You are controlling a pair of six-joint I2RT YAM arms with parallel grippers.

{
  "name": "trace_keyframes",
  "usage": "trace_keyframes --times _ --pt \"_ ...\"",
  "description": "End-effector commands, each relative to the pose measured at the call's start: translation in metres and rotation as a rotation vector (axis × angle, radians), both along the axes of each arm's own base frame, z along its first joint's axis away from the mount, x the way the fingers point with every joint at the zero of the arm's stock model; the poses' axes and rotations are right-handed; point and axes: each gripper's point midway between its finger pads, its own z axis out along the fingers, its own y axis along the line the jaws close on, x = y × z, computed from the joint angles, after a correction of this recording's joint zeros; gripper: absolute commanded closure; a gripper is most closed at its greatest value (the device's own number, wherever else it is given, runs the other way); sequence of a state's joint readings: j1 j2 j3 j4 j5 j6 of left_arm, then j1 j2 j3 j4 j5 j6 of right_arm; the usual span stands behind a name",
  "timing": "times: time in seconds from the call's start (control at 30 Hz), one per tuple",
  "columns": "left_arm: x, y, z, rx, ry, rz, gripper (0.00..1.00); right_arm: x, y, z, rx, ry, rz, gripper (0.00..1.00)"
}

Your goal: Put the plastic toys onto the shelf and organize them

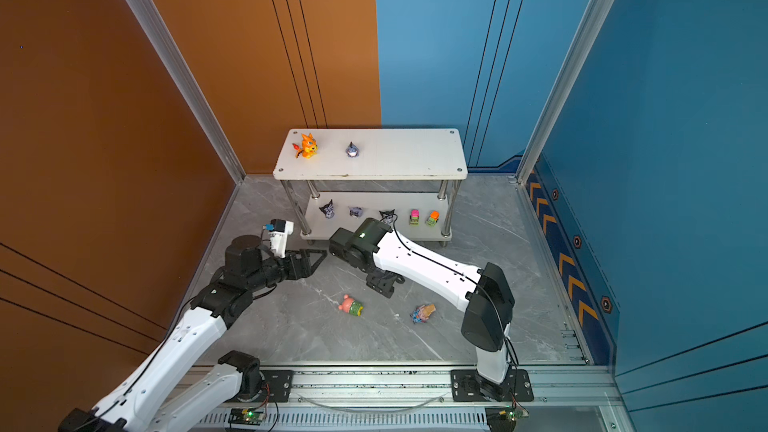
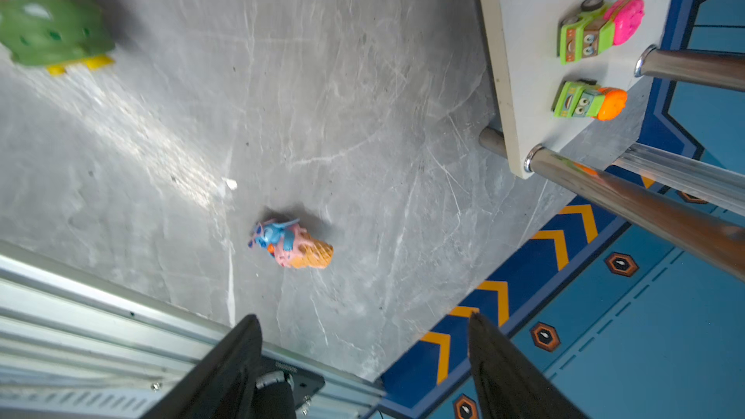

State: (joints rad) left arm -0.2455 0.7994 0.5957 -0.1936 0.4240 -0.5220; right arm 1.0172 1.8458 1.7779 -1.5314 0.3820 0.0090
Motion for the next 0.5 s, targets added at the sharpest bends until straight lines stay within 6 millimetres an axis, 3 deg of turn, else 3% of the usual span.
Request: trace_keyframes --times 0.0,0.13,0.47 --pt "-0.014 0.024 -0.019 -0.009 0.07 0.115 0.15 -0.028 -0.021 -0.014 -0.136 0.14 0.116 0.19" --pt "-0.021 0.038 -0.025 -0.005 0.077 0.164 0.15 -0.042 -0.028 -0.041 -0.19 0.227 0.153 0.19" --pt "-0.016 0.036 -0.017 -0.042 0.048 0.138 0.15 -0.042 -0.029 -0.084 -0.195 0.33 0.152 0.18"
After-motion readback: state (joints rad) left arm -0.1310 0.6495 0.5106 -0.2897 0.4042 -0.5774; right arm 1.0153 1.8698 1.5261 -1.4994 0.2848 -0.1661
